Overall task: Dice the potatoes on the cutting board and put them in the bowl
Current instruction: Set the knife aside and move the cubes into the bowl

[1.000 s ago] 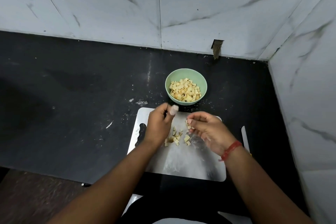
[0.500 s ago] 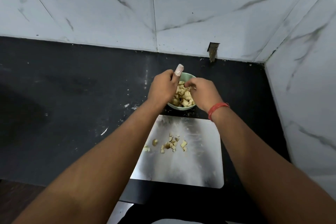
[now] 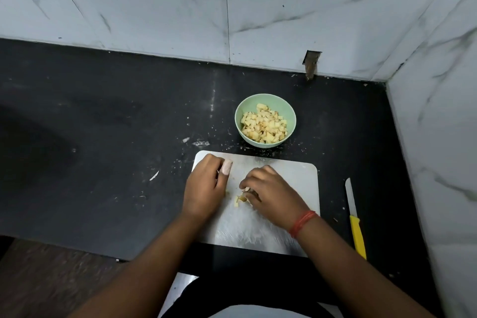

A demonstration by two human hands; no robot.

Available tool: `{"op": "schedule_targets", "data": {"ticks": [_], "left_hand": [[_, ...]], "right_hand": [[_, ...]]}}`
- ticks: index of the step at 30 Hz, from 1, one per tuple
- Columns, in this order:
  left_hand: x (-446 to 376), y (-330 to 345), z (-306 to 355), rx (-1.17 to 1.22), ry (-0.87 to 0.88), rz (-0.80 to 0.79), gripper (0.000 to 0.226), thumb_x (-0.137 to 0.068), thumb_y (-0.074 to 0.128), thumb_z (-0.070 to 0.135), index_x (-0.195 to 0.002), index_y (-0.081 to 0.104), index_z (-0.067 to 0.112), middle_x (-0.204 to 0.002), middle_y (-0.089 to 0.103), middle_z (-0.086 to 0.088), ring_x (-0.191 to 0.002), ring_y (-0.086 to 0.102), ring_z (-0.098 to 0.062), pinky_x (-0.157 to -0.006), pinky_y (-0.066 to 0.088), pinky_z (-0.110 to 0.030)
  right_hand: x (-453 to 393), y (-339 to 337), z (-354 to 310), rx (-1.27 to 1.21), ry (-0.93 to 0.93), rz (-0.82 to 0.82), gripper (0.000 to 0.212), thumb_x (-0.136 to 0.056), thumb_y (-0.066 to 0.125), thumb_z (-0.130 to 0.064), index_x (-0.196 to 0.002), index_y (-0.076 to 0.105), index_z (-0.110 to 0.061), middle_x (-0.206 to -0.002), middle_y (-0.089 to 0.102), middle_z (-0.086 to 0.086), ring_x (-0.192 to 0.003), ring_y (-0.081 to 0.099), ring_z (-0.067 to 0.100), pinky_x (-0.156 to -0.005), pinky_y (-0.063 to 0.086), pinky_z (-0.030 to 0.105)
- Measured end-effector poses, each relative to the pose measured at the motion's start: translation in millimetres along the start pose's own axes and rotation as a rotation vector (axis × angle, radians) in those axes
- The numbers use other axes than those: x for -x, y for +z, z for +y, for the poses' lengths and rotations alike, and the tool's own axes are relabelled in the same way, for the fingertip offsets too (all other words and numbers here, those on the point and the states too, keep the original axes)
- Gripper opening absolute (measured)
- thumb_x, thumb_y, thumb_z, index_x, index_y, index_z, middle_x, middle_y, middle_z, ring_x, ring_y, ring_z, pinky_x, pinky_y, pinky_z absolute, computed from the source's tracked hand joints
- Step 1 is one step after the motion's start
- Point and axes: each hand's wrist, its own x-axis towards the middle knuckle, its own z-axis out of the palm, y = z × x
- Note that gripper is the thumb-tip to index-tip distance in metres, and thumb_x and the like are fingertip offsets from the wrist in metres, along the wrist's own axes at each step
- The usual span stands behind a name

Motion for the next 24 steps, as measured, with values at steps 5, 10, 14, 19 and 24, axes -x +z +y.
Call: {"op": "schedule_targets", "data": {"ticks": [5,10,14,19,24], "left_hand": [[11,12,-10,-0.207,-0.032,-0.056,0.032,-0.103,0.04,0.046,-0.097,0.059,0.021,-0.094,0.053,0.006,-0.081,0.053,-0.016,-0.06,0.043,-0.037],[11,23,-8,-0.295,-0.108,-0.139,0.026,-0.104,0.052,0.04,-0.116,0.057,0.017,-0.115,0.055,-0.002,-0.084,0.058,-0.031,-0.062,0.045,-0.041],[5,30,5,-0.249,-0.103,-0.142,0.047,-0.101,0.043,0.052,-0.12,0.058,0.012,-0.119,0.055,-0.006,-0.084,0.063,-0.034,-0.062,0.05,-0.044],[9,26,20,-0.015,-0.109,-0.045,0.066,-0.095,0.028,0.066,-0.119,0.059,0.013,-0.118,0.056,0.001,-0.093,0.062,-0.019,-0.069,0.049,-0.038],[21,2,0,-0.243,-0.098,-0.058,0.044,-0.103,0.034,0.051,-0.12,0.056,0.016,-0.112,0.061,0.001,-0.084,0.062,-0.023,-0.066,0.049,-0.039]], "right_hand": [[-10,16,-14,0.11,-0.03,0.028,0.017,-0.086,0.065,-0.034,-0.101,0.066,-0.025,-0.102,0.055,-0.01,-0.102,0.045,0.017,-0.089,0.045,0.034],[-3,14,-7,0.07,0.111,0.096,0.017,-0.088,0.064,-0.024,-0.104,0.069,-0.022,-0.102,0.056,-0.007,-0.102,0.046,0.019,-0.091,0.045,0.034],[14,6,5,-0.02,0.298,0.135,0.02,-0.093,0.061,-0.021,-0.112,0.067,-0.02,-0.109,0.054,-0.006,-0.11,0.044,0.015,-0.095,0.044,0.028],[22,0,4,0.025,0.389,0.002,0.038,-0.09,0.064,-0.036,-0.125,0.058,-0.023,-0.119,0.047,-0.005,-0.118,0.041,0.017,-0.098,0.044,0.032],[21,4,-3,0.109,0.453,-0.091,0.059,-0.086,0.069,-0.041,-0.136,0.046,-0.021,-0.128,0.042,-0.002,-0.121,0.039,0.019,-0.097,0.045,0.032]]}}
